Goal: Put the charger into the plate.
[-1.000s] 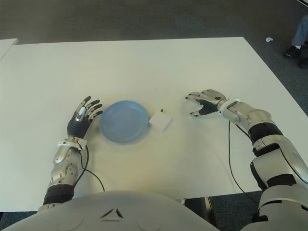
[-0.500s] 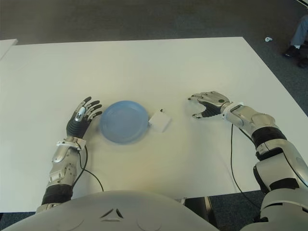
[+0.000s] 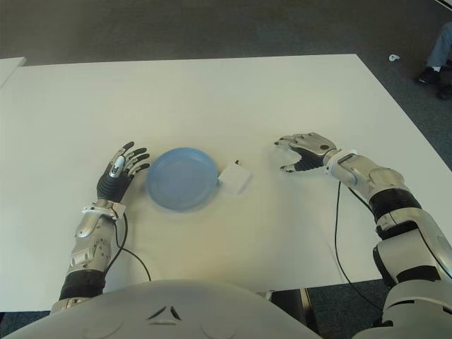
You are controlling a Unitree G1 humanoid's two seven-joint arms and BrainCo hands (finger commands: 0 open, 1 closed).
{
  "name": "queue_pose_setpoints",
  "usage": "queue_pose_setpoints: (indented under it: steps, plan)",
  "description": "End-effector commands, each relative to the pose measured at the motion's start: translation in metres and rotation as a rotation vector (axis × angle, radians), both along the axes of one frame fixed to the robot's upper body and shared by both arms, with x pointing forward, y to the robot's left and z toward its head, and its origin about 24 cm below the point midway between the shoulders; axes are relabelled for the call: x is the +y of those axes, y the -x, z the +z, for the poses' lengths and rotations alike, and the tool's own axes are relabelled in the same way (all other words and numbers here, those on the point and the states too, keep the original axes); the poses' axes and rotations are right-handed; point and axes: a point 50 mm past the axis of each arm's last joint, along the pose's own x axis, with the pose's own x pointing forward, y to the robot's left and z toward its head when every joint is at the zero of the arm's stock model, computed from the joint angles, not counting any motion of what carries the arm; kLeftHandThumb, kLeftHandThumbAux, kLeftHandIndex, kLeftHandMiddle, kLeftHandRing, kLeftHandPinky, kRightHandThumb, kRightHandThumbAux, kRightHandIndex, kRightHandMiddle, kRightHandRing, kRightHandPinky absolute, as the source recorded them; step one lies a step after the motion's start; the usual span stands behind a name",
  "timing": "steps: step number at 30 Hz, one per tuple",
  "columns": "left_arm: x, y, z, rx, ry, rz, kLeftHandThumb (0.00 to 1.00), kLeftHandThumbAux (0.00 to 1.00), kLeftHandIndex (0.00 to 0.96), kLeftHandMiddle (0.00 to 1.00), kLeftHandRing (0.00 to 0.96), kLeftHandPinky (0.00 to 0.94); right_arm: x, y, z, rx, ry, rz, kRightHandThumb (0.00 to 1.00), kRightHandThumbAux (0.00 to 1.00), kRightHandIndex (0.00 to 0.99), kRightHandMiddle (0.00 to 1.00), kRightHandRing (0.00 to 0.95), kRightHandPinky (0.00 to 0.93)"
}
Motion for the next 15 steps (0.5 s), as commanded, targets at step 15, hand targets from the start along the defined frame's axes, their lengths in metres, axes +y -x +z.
queue_pose_setpoints:
  steps: [15]
  plan:
    - [-0.003, 0.0, -0.002, 0.025, 0.005, -0.001, 0.006, 0.464, 0.134, 0.242, 0.253, 0.273, 0.004, -0.001, 0.02, -0.008, -0.019, 0.021, 0.618, 0.365, 0.056, 0.124, 0.165, 0.254]
